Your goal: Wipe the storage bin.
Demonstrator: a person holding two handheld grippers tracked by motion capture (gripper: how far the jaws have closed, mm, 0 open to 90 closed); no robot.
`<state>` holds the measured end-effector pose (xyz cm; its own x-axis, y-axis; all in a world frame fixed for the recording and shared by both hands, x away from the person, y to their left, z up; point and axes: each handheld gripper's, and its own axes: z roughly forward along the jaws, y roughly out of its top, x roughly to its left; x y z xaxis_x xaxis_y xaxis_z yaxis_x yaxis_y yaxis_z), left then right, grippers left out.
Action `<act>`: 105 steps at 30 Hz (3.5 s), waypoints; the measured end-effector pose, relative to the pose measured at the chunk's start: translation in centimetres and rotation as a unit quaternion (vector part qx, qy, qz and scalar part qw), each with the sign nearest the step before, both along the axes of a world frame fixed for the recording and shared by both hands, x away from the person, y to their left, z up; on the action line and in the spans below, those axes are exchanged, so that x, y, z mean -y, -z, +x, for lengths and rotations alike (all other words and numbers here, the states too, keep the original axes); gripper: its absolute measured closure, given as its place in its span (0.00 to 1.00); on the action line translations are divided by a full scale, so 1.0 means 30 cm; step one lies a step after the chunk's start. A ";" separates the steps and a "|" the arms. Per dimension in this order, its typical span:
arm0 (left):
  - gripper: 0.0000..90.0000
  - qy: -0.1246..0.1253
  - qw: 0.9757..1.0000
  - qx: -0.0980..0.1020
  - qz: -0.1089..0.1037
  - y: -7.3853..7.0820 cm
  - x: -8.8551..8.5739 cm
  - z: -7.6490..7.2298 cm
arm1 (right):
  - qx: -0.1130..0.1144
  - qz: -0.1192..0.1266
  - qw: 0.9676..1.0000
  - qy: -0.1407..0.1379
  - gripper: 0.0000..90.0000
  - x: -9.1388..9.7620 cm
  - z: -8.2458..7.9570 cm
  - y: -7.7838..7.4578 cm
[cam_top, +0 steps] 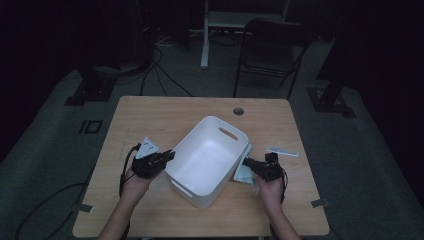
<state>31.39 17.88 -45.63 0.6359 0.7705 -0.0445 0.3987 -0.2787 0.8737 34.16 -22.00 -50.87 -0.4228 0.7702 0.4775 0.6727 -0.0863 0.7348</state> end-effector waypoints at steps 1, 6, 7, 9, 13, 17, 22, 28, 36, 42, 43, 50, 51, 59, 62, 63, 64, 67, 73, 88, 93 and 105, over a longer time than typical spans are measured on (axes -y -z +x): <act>0.94 0.000 1.000 0.000 0.001 0.000 0.000 0.000 | -0.004 -0.001 1.000 0.001 0.93 0.000 0.004 0.008; 0.94 0.000 1.000 0.002 0.002 0.003 0.005 -0.002 | -0.030 -0.014 0.999 0.002 0.93 -0.002 0.025 0.059; 0.94 0.000 1.000 0.002 0.002 0.003 0.006 -0.003 | -0.036 -0.020 0.999 0.001 0.93 -0.003 0.029 0.070; 0.94 0.000 1.000 0.001 0.000 0.003 0.006 -0.002 | -0.045 -0.029 0.999 0.002 0.93 -0.007 0.037 0.092; 0.94 -0.003 1.000 0.002 0.002 0.003 0.007 -0.003 | -0.064 -0.044 0.997 0.000 0.93 -0.013 0.051 0.129; 0.94 -0.007 1.000 -0.001 0.005 0.001 0.010 -0.003 | -0.081 -0.034 0.996 -0.003 0.93 -0.010 0.059 0.147; 0.94 -0.010 1.000 0.001 0.006 0.002 0.013 -0.004 | -0.067 -0.003 0.998 -0.012 0.93 -0.006 0.028 0.095; 0.94 -0.007 1.000 0.000 0.004 0.003 0.012 -0.001 | 0.018 0.042 0.998 -0.037 0.93 0.001 -0.052 -0.079; 0.94 0.003 1.000 0.001 0.005 0.002 0.011 0.004 | 0.040 0.021 0.999 -0.023 0.93 -0.010 -0.061 -0.089; 0.94 0.001 1.000 0.004 0.003 0.005 0.011 0.001 | 0.005 0.004 1.000 -0.010 0.93 -0.013 -0.024 -0.016; 0.94 0.001 1.000 0.005 0.005 0.004 0.011 0.000 | -0.001 0.000 1.000 -0.009 0.93 -0.014 -0.018 -0.003; 0.94 0.002 1.000 0.008 0.010 0.004 0.012 -0.002 | -0.043 -0.032 0.999 0.002 0.93 -0.023 0.024 0.101; 0.94 0.003 1.000 0.007 0.010 0.004 0.012 -0.001 | -0.051 -0.036 0.998 0.002 0.93 -0.026 0.029 0.119; 0.94 -0.001 1.000 0.006 0.008 0.004 0.014 -0.001 | -0.068 -0.028 0.997 -0.003 0.93 -0.029 0.030 0.134; 0.94 -0.004 1.000 0.007 0.008 0.004 0.015 -0.003 | -0.052 -0.012 0.999 -0.011 0.93 -0.029 0.002 0.087; 0.94 -0.005 1.000 0.007 0.008 0.004 0.016 -0.003 | -0.041 0.001 0.999 -0.015 0.93 -0.029 -0.014 0.058; 0.94 -0.006 1.000 0.009 0.009 0.004 0.018 -0.004 | -0.039 0.007 0.999 -0.017 0.93 -0.028 -0.019 0.047; 0.94 -0.005 1.000 0.008 0.009 0.004 0.015 -0.002 | -0.004 0.023 0.999 -0.027 0.93 -0.037 -0.060 -0.034; 0.94 -0.003 1.000 0.006 0.005 0.005 0.012 0.000 | 0.054 0.031 0.997 -0.040 0.93 -0.053 -0.115 -0.148; 0.93 0.000 1.000 0.010 0.013 0.003 0.020 -0.005 | -0.029 -0.011 0.999 -0.010 0.93 -0.043 -0.018 0.055; 0.93 -0.002 1.000 0.010 0.011 0.004 0.021 -0.005 | -0.059 -0.031 0.998 -0.004 0.93 -0.050 0.008 0.127; 0.94 -0.010 1.000 0.011 0.012 0.004 0.026 -0.007 | -0.065 -0.024 0.998 -0.013 0.93 -0.063 -0.019 0.108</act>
<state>31.17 17.09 -45.76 0.6216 0.7832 -0.0129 0.3855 -0.2915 0.8754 33.60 -20.10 -54.10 -0.3800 0.7828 0.4928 0.7642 -0.0345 0.6441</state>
